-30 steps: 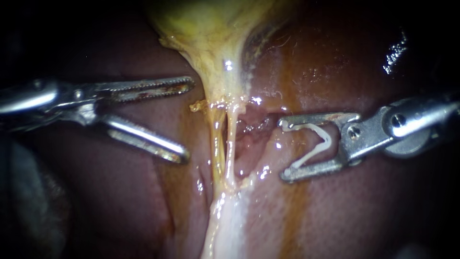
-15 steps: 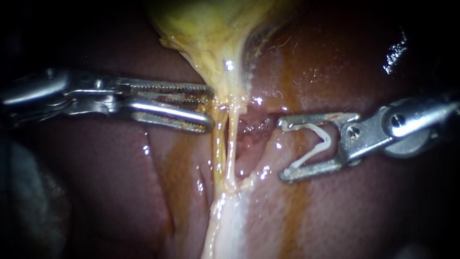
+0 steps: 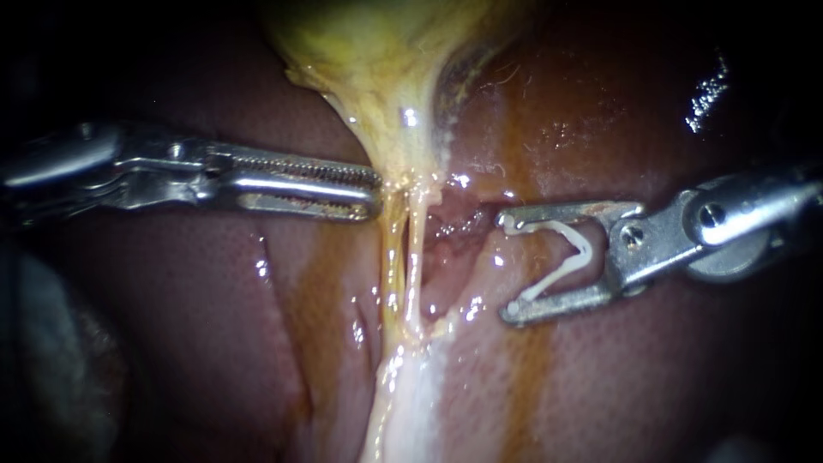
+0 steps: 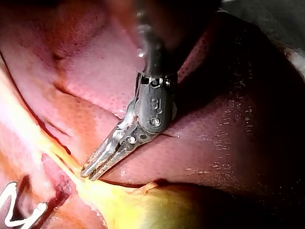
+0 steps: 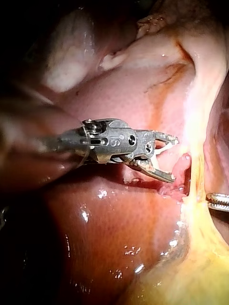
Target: Grabbing gallbladder
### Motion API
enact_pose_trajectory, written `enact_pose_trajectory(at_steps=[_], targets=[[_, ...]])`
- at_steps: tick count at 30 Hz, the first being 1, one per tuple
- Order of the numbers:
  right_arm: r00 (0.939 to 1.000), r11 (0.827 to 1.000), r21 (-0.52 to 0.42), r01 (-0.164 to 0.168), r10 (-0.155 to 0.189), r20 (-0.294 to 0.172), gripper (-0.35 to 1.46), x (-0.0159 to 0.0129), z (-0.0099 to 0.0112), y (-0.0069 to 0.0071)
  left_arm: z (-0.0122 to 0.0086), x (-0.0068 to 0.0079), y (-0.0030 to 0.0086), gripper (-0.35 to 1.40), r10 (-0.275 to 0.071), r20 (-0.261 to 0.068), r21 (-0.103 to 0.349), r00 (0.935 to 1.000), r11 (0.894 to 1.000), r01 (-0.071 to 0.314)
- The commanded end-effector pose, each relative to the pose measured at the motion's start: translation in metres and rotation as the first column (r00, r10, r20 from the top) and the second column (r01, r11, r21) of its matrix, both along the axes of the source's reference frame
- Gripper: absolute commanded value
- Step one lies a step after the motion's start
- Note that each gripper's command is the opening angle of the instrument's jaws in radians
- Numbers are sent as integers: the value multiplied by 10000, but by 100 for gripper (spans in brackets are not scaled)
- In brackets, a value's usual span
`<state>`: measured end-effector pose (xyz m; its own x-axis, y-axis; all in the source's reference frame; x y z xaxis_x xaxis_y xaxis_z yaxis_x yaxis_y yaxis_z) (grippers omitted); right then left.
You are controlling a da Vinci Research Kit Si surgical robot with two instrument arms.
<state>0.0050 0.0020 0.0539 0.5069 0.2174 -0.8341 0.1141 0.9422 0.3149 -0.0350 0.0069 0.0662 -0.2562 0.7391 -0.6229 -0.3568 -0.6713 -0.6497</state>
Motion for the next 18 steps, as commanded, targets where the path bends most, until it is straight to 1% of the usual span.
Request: enact_pose_trajectory(at_steps=[1, 2, 3, 5, 8, 11, 12, 16, 18], targets=[[10000, 10000, 1, 1, -1, 1, 50, 0, 0, 0, 0, 2, 0, -22, 21, -1, -2, 10000, 10000, -21], [10000, 10000, 1, 1, -1, 1, 50, 0, 0, 0, 0, 3, -1, -30, 14, -21, 58, 10000, 10000, -14], [10000, 10000, 1, 1, -1, 1, 50, 0, 0, 0, -1, 4, -1, -35, 33, -43, 65, 10000, 10000, -33], [10000, 10000, 1, 1, -1, 2, 50, 0, 0, 0, -2, 7, -2, -35, 70, -137, 145, 9999, 9999, -68], [10000, 10000, 1, 1, -1, 2, 50, 0, 0, 0, -5, 10, -4, -35, 43, -298, 464, 9995, 9989, -29], [10000, 10000, 1, 1, -1, 2, 50, 0, 0, 0, -10, 11, -4, -35, -20, -312, 648, 9995, 9979, 40], [10000, 10000, 1, 1, -1, 1, 50, 0, 0, 0, -13, 12, -4, -35, -95, -323, 750, 9994, 9971, 119], [10000, 10000, 1, 3, -3, 1, 50, 0, 0, 0, -29, 15, -1, -35, -40, -214, 1053, 9998, 9944, 63], [10000, 10000, 1, 4, -4, 0, 50, -1, 0, 0, -42, 19, 3, -35, -43, -181, 1183, 9998, 9930, 64]])
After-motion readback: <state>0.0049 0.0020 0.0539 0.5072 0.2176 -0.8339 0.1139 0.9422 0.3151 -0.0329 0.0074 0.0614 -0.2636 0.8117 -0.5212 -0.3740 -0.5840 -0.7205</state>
